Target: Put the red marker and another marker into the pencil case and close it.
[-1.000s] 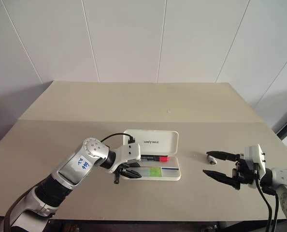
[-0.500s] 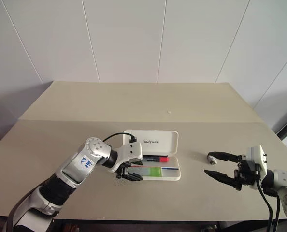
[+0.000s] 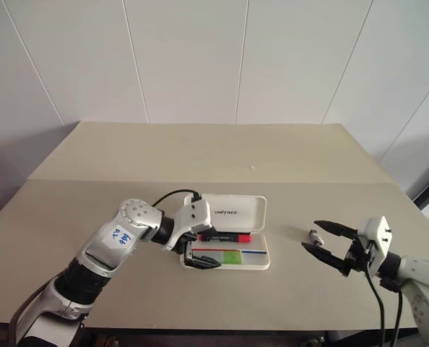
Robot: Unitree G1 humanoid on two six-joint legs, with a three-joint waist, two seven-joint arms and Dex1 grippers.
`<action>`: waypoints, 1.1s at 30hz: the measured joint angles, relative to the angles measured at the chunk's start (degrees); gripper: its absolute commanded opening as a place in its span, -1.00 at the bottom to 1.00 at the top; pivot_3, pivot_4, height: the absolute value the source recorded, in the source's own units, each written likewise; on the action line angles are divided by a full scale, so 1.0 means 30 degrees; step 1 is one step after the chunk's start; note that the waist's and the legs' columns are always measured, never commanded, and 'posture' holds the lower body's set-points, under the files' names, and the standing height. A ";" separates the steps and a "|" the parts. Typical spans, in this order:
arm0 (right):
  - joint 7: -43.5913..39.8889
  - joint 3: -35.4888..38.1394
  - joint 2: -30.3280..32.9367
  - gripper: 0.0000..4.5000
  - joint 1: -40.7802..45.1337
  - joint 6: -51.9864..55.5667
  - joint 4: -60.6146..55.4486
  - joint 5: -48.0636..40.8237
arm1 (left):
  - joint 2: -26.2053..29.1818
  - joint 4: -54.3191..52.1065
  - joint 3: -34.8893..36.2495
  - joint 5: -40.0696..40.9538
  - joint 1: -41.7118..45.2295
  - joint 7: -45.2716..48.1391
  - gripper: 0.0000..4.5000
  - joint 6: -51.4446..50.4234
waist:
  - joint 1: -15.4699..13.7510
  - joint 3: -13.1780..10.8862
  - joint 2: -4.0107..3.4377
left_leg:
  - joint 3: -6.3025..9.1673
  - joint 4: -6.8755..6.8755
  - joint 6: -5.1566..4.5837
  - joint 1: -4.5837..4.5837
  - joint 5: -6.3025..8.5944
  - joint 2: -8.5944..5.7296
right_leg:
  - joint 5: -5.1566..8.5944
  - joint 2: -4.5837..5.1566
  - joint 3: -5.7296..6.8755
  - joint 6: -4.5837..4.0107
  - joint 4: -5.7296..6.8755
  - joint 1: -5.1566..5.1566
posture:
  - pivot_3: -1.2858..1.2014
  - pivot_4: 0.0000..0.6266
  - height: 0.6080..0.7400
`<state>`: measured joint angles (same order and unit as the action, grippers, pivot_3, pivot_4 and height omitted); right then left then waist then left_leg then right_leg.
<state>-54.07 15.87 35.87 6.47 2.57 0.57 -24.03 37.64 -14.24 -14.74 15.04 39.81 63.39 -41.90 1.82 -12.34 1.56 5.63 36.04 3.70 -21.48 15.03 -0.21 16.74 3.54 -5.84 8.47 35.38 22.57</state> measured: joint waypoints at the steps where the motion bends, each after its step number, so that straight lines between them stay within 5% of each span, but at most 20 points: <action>1: 0.0736 -0.0029 -0.0383 1.00 -0.0018 -0.0063 0.0178 0.0438 | -0.0119 -0.0263 0.0775 0.0677 -0.0516 0.0219 0.98 0.0440 | 0.0029 0.0001 -0.0002 | -0.0004 -0.0010 0.0003 0.0009 0.0001 0.0007 | 0.0006 0.0000 0.0000 -0.0011 0.0001 0.0001 | 0.03 -0.52 1.00; 18: 0.7323 -0.0894 -0.3108 1.00 0.1475 -0.0293 0.3606 0.3838 | 0.1184 0.2465 0.5937 0.4295 -0.3040 0.3657 0.98 0.6010 | 0.0073 0.0002 0.0000 | -0.0003 -0.0006 0.0008 0.0048 -0.0010 0.0009 | 0.0013 -0.0007 0.0002 -0.0040 0.0042 -0.0008 | 0.03 -0.52 1.00; 33: 0.9919 -0.0562 -0.4274 1.00 0.0170 0.5473 -0.0476 0.2360 | 0.1127 0.4376 0.9949 0.6270 -0.4499 0.3327 0.98 0.8119 | 0.0061 0.0036 0.0046 | 0.0015 -0.0099 0.0019 0.0088 -0.0005 0.0037 | 0.0045 -0.0012 0.0027 -0.0098 0.0039 -0.0012 | 0.03 -0.52 1.00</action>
<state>-24.31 14.18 23.04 6.98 18.99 -0.86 -16.95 41.02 -1.11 15.11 33.85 26.31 73.37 -17.54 2.01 -12.23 1.70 5.68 35.74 3.76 -21.22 15.02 -0.10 16.87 3.50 -5.76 8.18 35.50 22.54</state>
